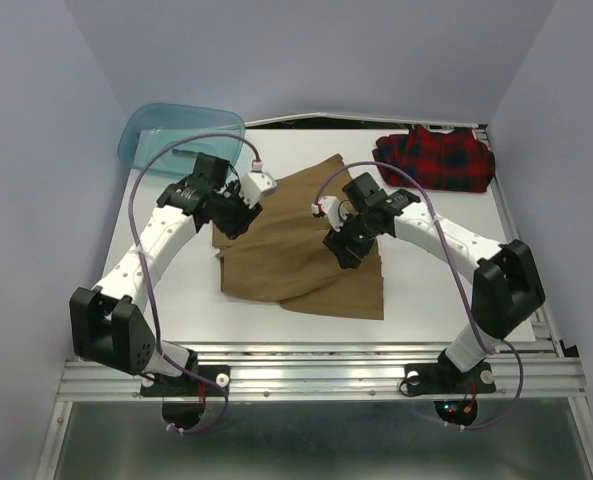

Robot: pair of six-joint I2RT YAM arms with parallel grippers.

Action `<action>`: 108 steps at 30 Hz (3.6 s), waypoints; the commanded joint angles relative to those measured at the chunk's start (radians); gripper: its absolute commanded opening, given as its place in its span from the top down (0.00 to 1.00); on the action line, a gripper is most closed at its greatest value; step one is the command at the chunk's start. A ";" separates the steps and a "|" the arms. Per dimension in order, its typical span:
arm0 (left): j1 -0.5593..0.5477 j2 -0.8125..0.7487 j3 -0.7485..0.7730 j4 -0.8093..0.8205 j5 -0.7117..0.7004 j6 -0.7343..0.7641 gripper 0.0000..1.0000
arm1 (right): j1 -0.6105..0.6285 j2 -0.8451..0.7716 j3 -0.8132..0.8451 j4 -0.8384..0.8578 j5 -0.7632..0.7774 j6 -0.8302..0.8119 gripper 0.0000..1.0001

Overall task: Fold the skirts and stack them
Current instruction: Flatten the skirt out, then fold the skirt

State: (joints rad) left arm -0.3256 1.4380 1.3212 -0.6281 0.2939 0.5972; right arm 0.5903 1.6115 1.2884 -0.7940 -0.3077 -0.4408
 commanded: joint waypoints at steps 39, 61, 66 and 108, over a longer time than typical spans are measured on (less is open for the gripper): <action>-0.216 -0.473 -0.571 -0.038 -0.122 0.309 0.21 | 0.052 -0.199 -0.518 0.351 0.252 -0.277 0.21; -0.329 -0.413 -0.775 0.162 -0.277 0.352 0.83 | 0.080 -0.242 -0.485 0.260 0.275 -0.277 0.99; -0.328 -0.521 -0.693 0.076 -0.269 0.337 1.00 | 0.080 -0.301 -0.437 0.116 0.253 -0.285 0.99; -0.175 -0.617 -0.430 -0.231 -0.041 0.085 1.00 | -0.001 0.063 0.413 0.114 0.326 -0.401 0.99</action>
State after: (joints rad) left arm -0.5812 0.8055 0.8989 -0.8917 0.2161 0.6769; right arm 0.6205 1.6123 1.5944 -0.8062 0.0250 -0.7902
